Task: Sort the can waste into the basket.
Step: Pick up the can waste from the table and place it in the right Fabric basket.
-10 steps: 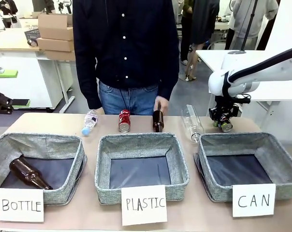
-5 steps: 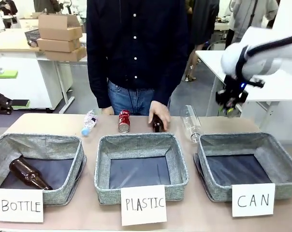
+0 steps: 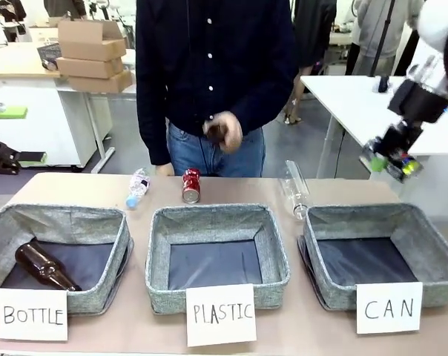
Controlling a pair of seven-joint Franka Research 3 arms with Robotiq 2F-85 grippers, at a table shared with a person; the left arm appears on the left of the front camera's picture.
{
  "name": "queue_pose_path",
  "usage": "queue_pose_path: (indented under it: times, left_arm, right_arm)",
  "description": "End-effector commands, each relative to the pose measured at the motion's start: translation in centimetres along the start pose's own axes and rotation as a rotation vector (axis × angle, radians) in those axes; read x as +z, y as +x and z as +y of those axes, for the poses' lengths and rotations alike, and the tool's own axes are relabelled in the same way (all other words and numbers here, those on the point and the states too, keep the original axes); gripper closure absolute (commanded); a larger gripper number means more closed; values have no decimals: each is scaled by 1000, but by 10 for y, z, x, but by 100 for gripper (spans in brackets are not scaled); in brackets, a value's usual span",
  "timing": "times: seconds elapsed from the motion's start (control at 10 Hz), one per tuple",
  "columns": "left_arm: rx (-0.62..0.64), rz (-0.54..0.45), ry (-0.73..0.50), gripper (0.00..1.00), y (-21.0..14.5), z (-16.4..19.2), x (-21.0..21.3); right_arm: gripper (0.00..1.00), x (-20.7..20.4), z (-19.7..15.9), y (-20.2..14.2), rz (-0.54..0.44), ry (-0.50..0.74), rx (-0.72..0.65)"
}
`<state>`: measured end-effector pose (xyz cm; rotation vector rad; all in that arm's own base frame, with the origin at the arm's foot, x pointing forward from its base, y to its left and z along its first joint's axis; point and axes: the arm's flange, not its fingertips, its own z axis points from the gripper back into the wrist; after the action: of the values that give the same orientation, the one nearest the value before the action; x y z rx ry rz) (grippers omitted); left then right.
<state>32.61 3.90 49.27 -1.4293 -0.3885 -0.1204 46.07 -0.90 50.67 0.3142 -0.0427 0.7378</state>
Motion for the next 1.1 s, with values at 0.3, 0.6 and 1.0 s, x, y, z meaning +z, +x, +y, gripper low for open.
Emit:
queue_pose_path:
  times: [0.3, 0.6, 1.0]
  left_arm:
    - [-19, -5, -21, 0, 1, 0, -2]
    - [-19, -5, -21, 0, 1, 0, -2]
    - [-19, -5, -21, 0, 1, 0, -2]
  right_arm:
    - [100, -38, 45, -34, 67, -256, 664]
    - [100, -39, 47, -34, 76, -229, 669]
    - [0, -39, 47, -33, 102, -172, 674]
